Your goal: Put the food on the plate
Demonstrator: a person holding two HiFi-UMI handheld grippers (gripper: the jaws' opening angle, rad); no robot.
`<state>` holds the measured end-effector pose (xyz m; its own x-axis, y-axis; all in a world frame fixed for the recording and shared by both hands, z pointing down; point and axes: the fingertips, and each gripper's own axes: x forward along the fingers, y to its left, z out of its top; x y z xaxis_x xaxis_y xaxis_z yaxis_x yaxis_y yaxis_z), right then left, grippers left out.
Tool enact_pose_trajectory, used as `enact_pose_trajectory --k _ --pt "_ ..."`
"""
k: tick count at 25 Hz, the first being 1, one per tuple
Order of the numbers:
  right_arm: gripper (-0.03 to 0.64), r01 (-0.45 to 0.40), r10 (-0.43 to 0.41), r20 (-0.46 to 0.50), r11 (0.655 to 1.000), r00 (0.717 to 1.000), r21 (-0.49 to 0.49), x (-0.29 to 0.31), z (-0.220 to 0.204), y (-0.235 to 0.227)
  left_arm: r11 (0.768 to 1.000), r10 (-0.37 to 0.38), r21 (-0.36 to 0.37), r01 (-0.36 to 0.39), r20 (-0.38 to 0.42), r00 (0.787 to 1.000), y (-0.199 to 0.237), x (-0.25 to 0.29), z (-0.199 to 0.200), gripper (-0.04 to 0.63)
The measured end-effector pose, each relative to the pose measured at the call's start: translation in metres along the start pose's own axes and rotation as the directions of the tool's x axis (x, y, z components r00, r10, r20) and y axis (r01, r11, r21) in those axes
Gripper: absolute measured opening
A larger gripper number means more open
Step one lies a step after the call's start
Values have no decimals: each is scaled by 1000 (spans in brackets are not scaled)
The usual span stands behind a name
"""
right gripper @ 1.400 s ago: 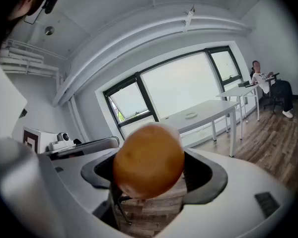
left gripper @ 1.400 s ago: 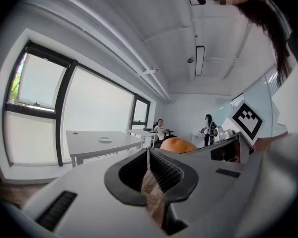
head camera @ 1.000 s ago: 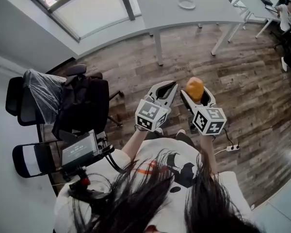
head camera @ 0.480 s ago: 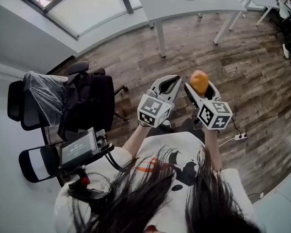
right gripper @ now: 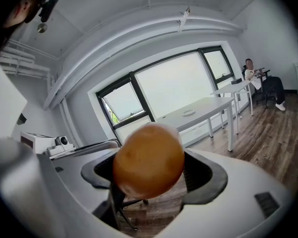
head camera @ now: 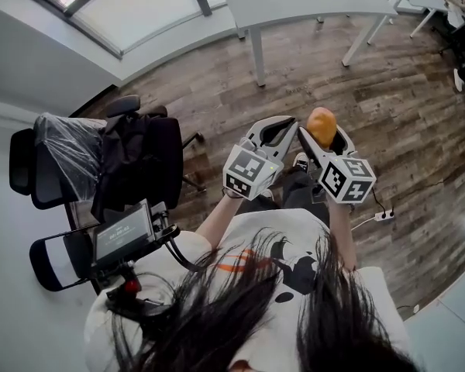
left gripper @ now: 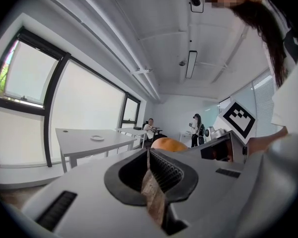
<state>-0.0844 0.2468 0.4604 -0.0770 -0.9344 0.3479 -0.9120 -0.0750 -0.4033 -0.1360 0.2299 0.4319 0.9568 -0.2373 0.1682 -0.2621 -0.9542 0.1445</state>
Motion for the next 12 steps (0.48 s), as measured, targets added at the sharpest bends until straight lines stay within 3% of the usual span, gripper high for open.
enact_pose_trajectory --k 6,12 --pt "387 -2 2 1 1000 1000 15 19 13 -25 999 41 -14 -41 -7 999 22 22 0 6" --pt "387 -14 14 -7 999 1000 38 52 44 -75 996 86 -24 -87 -24 996 54 76 9 6"
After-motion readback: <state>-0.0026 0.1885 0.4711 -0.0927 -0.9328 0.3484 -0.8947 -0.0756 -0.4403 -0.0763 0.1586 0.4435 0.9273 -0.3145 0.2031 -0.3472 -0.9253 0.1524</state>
